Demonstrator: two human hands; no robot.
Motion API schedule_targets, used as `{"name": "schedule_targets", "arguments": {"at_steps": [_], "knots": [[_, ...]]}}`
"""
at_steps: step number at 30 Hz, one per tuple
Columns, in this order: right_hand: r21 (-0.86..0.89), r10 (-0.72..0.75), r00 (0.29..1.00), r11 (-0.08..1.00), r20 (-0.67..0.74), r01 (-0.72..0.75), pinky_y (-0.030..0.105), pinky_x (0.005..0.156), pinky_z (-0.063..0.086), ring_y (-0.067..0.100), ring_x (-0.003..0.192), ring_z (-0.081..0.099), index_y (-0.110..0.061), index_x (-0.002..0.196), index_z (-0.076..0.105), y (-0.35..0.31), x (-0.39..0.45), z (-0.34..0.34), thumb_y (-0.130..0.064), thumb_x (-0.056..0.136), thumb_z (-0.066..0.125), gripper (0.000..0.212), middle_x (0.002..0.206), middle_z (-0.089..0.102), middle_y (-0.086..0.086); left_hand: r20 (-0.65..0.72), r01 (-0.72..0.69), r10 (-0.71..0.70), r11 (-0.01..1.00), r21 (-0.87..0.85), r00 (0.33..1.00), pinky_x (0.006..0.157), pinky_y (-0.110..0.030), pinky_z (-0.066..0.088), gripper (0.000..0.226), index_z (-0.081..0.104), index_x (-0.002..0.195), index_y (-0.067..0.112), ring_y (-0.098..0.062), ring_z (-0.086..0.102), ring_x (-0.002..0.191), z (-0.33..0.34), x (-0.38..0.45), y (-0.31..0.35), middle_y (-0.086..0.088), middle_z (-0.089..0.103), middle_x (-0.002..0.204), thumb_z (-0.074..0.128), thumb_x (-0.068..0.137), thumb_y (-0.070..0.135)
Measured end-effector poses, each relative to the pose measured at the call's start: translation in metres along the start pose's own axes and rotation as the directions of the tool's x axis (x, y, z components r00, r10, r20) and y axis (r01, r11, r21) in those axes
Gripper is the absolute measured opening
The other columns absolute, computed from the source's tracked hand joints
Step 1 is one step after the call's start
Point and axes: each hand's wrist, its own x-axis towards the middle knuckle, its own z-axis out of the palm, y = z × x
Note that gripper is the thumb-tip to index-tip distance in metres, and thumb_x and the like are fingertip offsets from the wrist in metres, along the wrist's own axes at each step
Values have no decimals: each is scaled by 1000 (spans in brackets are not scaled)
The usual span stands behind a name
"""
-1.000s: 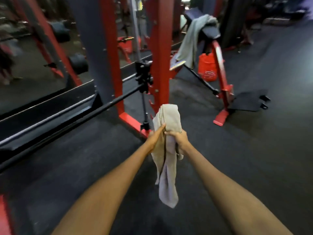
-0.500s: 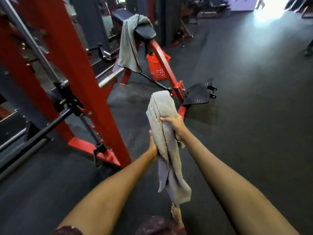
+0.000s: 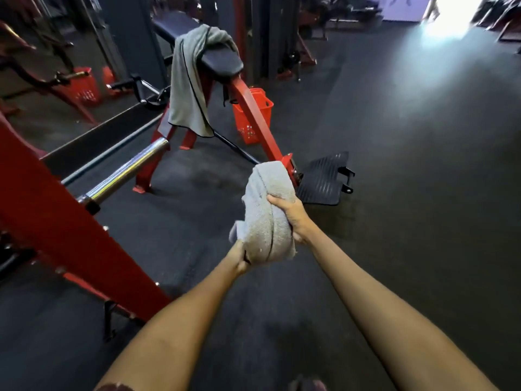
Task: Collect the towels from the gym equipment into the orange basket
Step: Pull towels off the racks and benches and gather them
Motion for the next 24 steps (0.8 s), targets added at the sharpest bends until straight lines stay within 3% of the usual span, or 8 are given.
{"name": "schedule_targets", "arguments": {"at_steps": [4, 7, 8, 10, 12, 18, 22, 24], "knots": [[-15, -6, 1000, 1000, 21, 6, 45, 96, 50, 27, 109, 63, -5, 123, 56, -17, 77, -4, -16, 70, 80, 59, 121, 65, 15, -15, -54, 53, 944, -326, 999, 95, -44, 48, 28, 63, 111, 6, -27, 61, 102, 6, 44, 47, -14, 67, 110, 45, 95, 22], [-116, -8, 997, 993, 80, 17, 40, 90, 53, 22, 102, 65, -1, 121, 52, -30, 134, -6, -12, 68, 80, 61, 117, 64, 14, -125, -122, 74, 887, -446, 989, 81, -39, 44, 4, 54, 57, 14, -25, 50, 74, 3, 86, 80, -6, 56, 64, 56, 55, 11], [-148, 6, 992, 989, 130, 14, 40, 91, 53, 23, 101, 65, -3, 116, 57, -37, 161, -7, -6, 72, 76, 48, 112, 66, 11, -146, -150, 94, 882, -447, 985, 82, -39, 44, 2, 57, 57, 14, -27, 53, 74, 5, 106, 98, -8, 59, 63, 56, 56, 16], [-175, 39, 984, 984, 176, -8, 44, 96, 50, 28, 105, 64, -9, 107, 65, -46, 186, -5, -1, 72, 74, 37, 110, 69, 12, -80, -163, 142, 872, -461, 987, 93, -45, 45, 38, 70, 92, 9, -33, 64, 91, 10, 123, 125, -17, 71, 92, 46, 84, 38], [-151, 91, 974, 987, 208, -60, 48, 98, 49, 33, 109, 63, -7, 107, 67, -57, 220, -2, -4, 67, 76, 41, 113, 68, 16, -51, -173, 167, 891, -420, 985, 94, -47, 47, 64, 62, 120, 7, -34, 62, 106, 12, 144, 159, -21, 67, 113, 33, 92, 57], [-200, 120, 953, 978, 277, -65, 50, 94, 51, 36, 105, 64, 2, 111, 64, -83, 313, 28, -16, 46, 83, 70, 112, 68, 21, -202, -178, 138, 965, -194, 969, 92, -40, 48, 68, 58, 125, 15, -26, 61, 107, -1, 202, 234, -10, 69, 110, 54, 78, 64], [-194, 120, 950, 979, 289, -64, 50, 93, 52, 33, 94, 65, 3, 103, 68, -93, 372, 60, -8, 51, 77, 54, 105, 68, 23, -295, -204, 155, 969, -141, 943, 85, -37, 52, 87, 55, 124, 10, -26, 64, 104, -8, 243, 279, -13, 67, 113, 82, 53, 52], [-220, 102, 949, 975, 300, -35, 44, 88, 55, 33, 93, 66, 5, 107, 66, -100, 411, 81, -6, 56, 74, 53, 106, 68, 23, -366, -303, 228, 939, -161, 902, 82, -39, 55, 72, 56, 124, 6, -29, 65, 102, -16, 272, 304, -18, 65, 118, 83, 63, 33]]}}
